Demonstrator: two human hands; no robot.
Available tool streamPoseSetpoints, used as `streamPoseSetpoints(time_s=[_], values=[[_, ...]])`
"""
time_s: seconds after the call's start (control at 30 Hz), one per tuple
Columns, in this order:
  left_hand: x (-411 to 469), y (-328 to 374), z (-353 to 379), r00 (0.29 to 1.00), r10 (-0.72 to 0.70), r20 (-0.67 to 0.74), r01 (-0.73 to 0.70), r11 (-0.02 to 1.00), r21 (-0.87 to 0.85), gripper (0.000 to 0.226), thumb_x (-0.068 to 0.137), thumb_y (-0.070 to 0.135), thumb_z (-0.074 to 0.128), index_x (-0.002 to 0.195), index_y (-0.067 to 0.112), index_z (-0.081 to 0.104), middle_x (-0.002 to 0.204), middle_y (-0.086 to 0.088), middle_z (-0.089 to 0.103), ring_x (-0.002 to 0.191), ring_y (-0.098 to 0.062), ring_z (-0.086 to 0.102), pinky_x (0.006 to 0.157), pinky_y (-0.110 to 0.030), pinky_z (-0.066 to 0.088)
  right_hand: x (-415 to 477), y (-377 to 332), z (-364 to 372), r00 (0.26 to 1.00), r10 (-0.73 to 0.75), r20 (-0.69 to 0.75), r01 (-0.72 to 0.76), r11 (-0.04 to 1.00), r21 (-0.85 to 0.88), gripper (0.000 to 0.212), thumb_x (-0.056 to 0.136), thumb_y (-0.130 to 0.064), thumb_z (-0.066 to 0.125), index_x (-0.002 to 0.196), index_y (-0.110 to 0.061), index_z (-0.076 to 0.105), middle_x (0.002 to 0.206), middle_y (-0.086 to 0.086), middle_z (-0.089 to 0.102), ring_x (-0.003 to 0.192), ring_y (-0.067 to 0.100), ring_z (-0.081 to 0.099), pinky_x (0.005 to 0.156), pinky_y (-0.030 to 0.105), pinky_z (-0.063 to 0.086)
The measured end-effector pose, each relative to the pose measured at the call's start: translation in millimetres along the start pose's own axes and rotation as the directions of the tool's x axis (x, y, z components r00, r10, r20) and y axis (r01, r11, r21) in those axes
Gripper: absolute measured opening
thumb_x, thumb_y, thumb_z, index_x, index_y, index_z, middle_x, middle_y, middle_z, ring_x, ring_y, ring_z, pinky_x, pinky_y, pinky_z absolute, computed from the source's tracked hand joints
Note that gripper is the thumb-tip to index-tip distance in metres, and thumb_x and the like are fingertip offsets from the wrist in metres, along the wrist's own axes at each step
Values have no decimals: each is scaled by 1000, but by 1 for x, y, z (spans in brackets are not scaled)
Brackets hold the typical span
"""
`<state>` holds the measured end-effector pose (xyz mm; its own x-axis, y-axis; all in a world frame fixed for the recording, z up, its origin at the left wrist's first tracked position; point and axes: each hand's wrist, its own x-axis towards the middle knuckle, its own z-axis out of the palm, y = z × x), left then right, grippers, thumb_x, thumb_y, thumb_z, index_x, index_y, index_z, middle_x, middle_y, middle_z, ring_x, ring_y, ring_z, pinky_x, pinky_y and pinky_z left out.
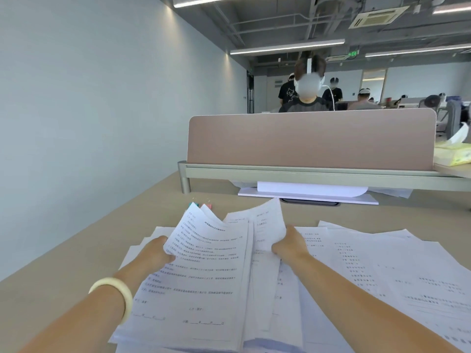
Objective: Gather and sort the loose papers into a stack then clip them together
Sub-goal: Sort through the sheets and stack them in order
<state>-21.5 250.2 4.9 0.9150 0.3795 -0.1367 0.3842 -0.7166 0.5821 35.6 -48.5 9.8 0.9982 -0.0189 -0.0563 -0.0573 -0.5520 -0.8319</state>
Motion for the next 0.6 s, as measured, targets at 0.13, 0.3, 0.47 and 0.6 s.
streamPoseSetpoints(time_s=[0.13, 0.3, 0.47, 0.6], values=[[-1, 1, -9, 999, 17, -40, -21, 995, -99, 35, 89, 12, 59, 122, 10, 49, 116, -4, 58, 102, -25, 57, 80, -34, 51, 3, -8, -45, 991, -117, -64, 108, 986, -129, 26, 79, 0, 44, 101, -11, 51, 91, 9, 60, 87, 31, 59, 63, 29, 45], [-11, 21, -5, 999, 0, -52, -11, 976, -218, 38, 88, 3, 59, 126, 4, 52, 123, -13, 59, 115, -32, 55, 94, -36, 45, -20, -50, -111, 922, -322, -213, 239, 910, -339, 26, 80, 5, 41, 100, -11, 46, 84, 6, 52, 83, 32, 55, 63, 31, 42], [-28, 42, 8, 999, 47, 3, -44, 964, -263, 11, 86, -3, 57, 86, 8, 56, 94, -10, 61, 95, -28, 57, 80, -33, 44, -53, -118, -147, 791, -551, -268, 505, 834, -224, 40, 83, 1, 48, 121, -9, 49, 98, 4, 56, 88, 26, 53, 67, 29, 43], [-40, 42, 7, 997, 55, 47, -33, 924, -382, 15, 85, 1, 59, 80, 14, 58, 76, -5, 61, 74, -22, 60, 63, -26, 45, -49, -144, -148, 803, -541, -251, 576, 813, 88, 45, 81, 3, 53, 124, -8, 51, 110, 3, 58, 99, 21, 56, 74, 24, 43]])
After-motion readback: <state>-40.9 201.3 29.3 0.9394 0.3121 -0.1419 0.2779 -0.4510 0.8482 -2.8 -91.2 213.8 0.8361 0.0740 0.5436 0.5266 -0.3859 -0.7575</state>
